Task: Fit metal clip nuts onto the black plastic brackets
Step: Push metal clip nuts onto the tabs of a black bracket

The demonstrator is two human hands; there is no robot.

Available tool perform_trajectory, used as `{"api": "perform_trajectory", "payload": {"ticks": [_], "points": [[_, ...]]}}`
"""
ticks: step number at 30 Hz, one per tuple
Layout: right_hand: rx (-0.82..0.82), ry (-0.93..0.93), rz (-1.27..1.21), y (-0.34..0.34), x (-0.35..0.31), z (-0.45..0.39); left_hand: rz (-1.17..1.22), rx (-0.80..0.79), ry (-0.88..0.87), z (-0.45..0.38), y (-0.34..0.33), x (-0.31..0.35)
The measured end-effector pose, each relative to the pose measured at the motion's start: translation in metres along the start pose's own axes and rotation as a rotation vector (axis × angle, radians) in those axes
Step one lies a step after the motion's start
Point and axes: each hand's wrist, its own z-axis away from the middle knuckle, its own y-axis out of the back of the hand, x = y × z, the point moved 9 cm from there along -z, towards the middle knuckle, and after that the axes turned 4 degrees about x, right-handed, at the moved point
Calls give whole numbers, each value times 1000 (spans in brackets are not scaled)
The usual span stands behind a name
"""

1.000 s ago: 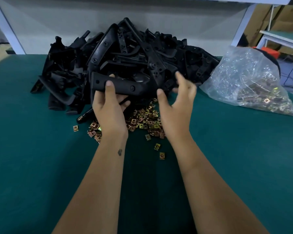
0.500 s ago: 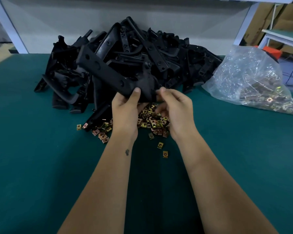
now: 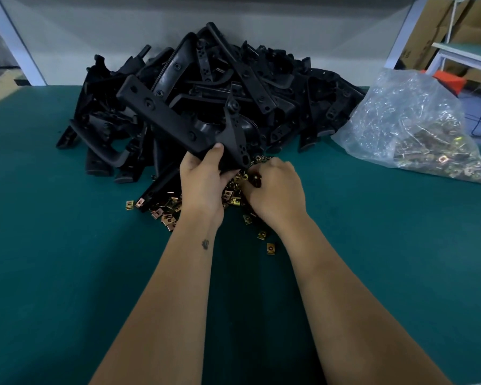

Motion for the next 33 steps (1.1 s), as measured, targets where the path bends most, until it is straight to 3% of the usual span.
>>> {"api": "perform_trajectory", "payload": {"ticks": [11, 17, 23, 29, 33], "points": [[52, 63, -128, 3, -11, 2, 46, -19, 8, 0, -3, -2], [114, -221, -703, 12, 9, 1, 85, 41, 21, -1, 2, -3], [145, -344, -927, 14, 22, 0, 113, 73, 39, -2, 7, -2], [260, -404, -840, 24, 39, 0, 164, 91, 59, -3, 11, -3], [224, -394, -335, 29, 52, -1, 172, 99, 73, -4, 12, -4]]}}
